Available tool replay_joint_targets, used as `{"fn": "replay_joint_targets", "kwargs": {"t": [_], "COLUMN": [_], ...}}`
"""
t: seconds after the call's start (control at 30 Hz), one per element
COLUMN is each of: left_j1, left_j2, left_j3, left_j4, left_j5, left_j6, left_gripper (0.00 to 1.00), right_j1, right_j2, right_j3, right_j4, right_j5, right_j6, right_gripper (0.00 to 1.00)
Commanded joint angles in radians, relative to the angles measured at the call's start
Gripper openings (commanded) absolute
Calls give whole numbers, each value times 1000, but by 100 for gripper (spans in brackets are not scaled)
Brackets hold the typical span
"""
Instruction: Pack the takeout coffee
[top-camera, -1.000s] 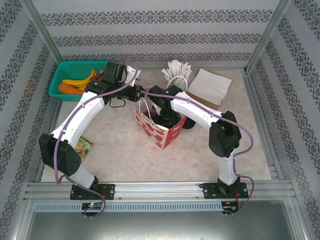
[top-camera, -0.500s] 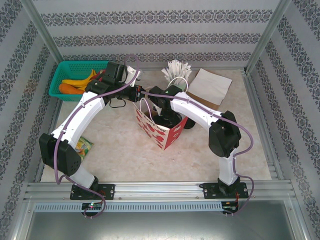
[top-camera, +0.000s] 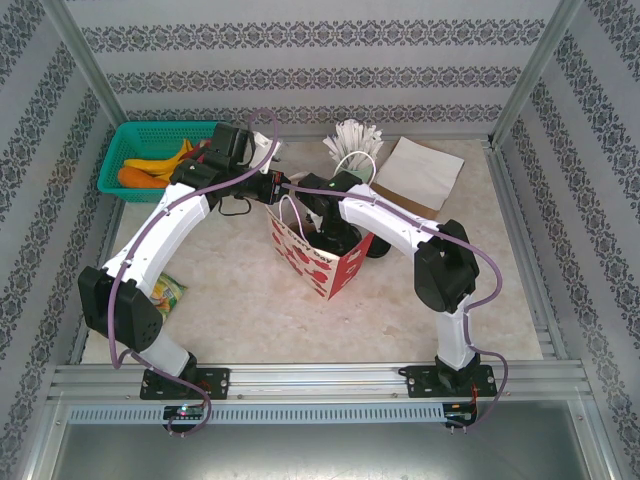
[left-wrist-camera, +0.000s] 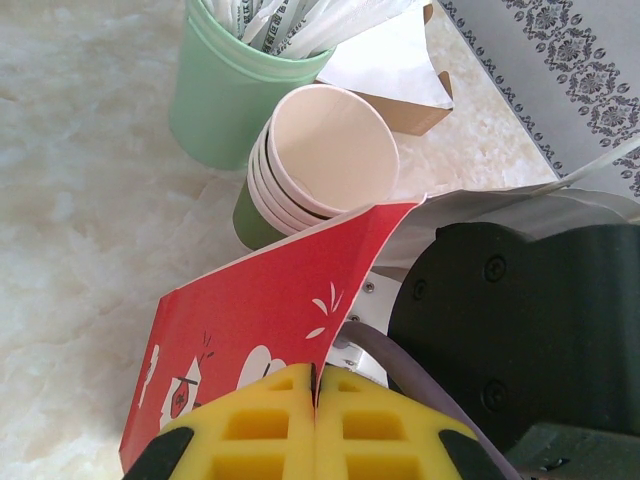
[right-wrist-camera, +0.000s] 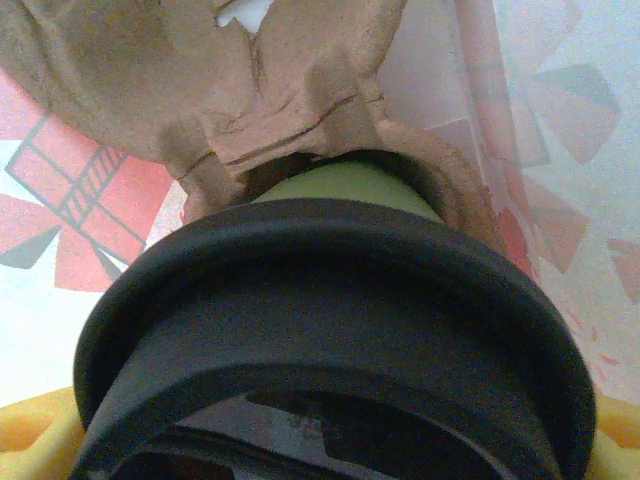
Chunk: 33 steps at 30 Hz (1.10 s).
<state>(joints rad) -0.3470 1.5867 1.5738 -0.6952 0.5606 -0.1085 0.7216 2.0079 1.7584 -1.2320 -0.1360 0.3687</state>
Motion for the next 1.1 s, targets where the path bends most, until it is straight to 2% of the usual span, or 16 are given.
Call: {"fn": "replay_joint_targets", "kwargs": {"t": [0.0,1.07], "left_j1": [-7,-7], "left_j2": [-14,-10], "left_j3": [5,5], "left_j4": [17,16], "left_j5": [23,25], "left_j6": [20,21], "left_gripper": [0,0], "right_j1": [-11,-50], "right_j2": [16,47], "right_j3": [-20,-80], "right_j4": [8,96], "right_j5": [-4,-56], "right_j6": [20,-40], "right_gripper": [55,54]}}
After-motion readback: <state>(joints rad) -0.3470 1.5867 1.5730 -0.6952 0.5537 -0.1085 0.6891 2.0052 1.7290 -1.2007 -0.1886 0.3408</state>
